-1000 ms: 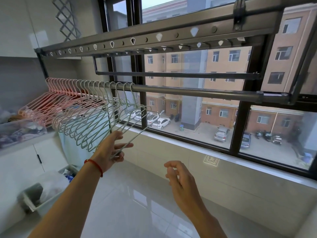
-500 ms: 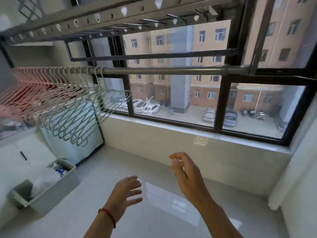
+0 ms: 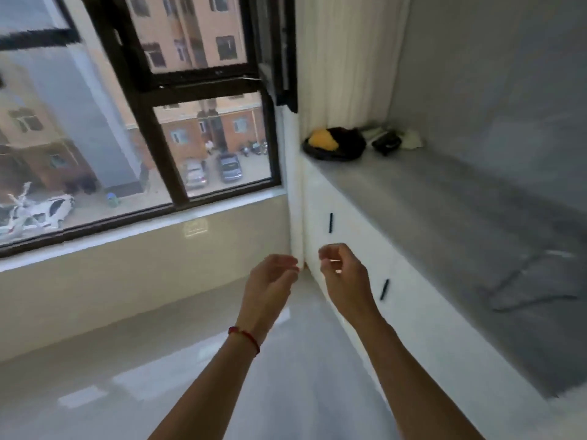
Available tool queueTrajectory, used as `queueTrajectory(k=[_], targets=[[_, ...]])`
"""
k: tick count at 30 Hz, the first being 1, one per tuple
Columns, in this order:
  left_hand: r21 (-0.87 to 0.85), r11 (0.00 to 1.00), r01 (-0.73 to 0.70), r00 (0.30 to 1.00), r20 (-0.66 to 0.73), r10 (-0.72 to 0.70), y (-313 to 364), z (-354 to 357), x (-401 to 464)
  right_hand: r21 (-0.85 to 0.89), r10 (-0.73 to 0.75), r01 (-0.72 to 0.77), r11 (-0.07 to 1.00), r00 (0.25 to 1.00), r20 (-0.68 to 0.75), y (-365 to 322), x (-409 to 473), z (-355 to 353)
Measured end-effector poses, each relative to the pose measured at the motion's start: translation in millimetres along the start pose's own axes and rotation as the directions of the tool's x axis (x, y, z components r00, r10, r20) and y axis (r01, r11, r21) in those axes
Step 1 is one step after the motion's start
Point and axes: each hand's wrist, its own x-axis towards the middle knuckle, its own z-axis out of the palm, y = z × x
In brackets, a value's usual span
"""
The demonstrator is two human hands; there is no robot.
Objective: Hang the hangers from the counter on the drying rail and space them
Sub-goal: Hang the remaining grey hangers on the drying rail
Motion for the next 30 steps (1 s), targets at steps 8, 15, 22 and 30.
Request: queueTrajectory(k=[8, 15, 22, 30], targets=[[0.092, 0.994, -0.054, 0.904, 0.428, 0.009, 28.6, 180.9, 21.9, 0.053, 0.539, -0.735, 0.676, 0.444, -0.716, 128.1, 35.1, -222.9], [0.148, 0.989, -0.008, 0.894, 0.444, -0.059, 17.8, 210.8, 27.3, 0.045, 0.542, -0.885, 0.464, 0.243, -0.805, 190.2, 44.2, -220.2], [0.154, 0.987, 0.039, 0.935, 0.343, -0.090, 8.2, 185.2, 36.9, -0.013, 0.532, -0.924, 0.383, 0.232, -0.814, 193.0, 52.5, -240.2], [0.177, 0.984, 0.031, 0.919, 0.381, -0.098, 7.6, 172.9, 35.7, 0.239, 0.660, -0.668, 0.705, 0.494, -0.566, 159.8, 39.1, -215.3]])
